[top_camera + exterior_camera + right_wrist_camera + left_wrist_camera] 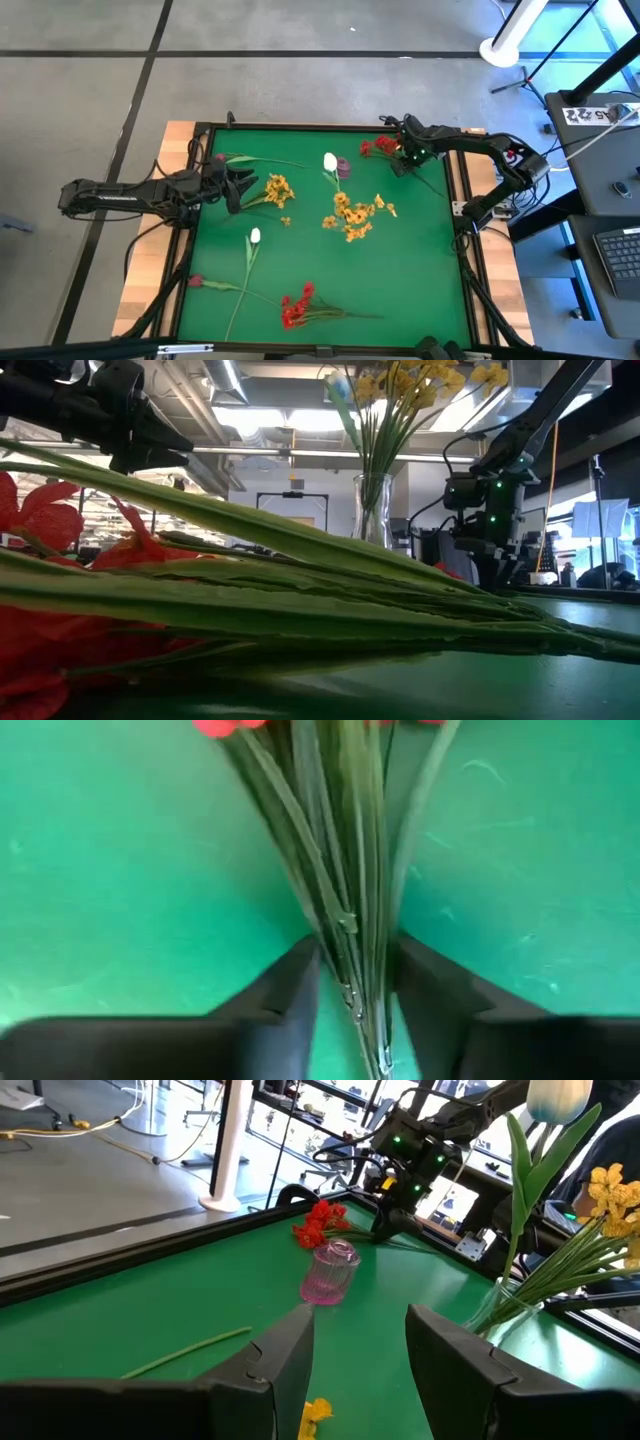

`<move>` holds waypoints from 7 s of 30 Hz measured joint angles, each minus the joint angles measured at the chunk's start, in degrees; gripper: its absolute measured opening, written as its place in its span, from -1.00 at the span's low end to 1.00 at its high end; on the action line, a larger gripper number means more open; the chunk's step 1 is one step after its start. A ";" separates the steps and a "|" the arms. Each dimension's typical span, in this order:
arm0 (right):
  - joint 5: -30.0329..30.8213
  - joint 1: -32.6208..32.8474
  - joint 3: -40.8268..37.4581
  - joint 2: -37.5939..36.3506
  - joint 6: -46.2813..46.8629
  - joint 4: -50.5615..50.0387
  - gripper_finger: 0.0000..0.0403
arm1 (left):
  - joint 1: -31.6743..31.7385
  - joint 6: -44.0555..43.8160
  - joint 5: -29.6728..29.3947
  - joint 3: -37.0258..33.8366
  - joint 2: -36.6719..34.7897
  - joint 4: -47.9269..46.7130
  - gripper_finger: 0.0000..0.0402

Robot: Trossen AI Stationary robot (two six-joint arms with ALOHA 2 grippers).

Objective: Sort flowers into vase by color
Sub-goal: Put the top red flowers into the violet vase, then put the yellow flowers into the transparent vase

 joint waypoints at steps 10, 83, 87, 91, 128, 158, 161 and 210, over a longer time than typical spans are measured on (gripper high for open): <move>-2.92 0.00 -0.26 -1.27 1.06 0.49 -0.88 | 0.00 -0.09 0.00 0.00 -0.01 -0.57 -0.23; -16.19 18.40 -1.22 -2.27 2.11 68.97 -0.44 | -0.17 -0.69 -0.02 -0.04 -0.02 -7.46 -0.23; -16.22 18.40 -1.22 -5.49 1.15 61.97 -0.25 | -0.15 -1.88 -0.02 -0.04 -0.02 -7.46 -0.23; -15.61 18.40 -1.22 -9.88 -0.09 53.08 -0.10 | -0.17 -1.92 -0.02 -0.04 -0.01 -8.02 -0.23; -17.74 20.57 -1.22 -33.29 -0.34 27.46 0.06 | 10.17 -2.36 17.16 15.07 40.17 -31.78 -0.23; -14.99 25.20 -1.22 -33.29 -3.34 28.45 0.06 | 10.09 -4.64 2.61 35.63 48.67 -44.57 -0.98; -14.97 25.20 -1.22 -33.29 -3.32 28.32 0.06 | 7.65 -4.56 0.14 39.25 45.71 -45.41 -0.98; -8.08 25.22 -1.22 -39.54 -1.75 29.60 0.06 | -8.11 27.84 10.93 22.29 65.19 78.56 -1.00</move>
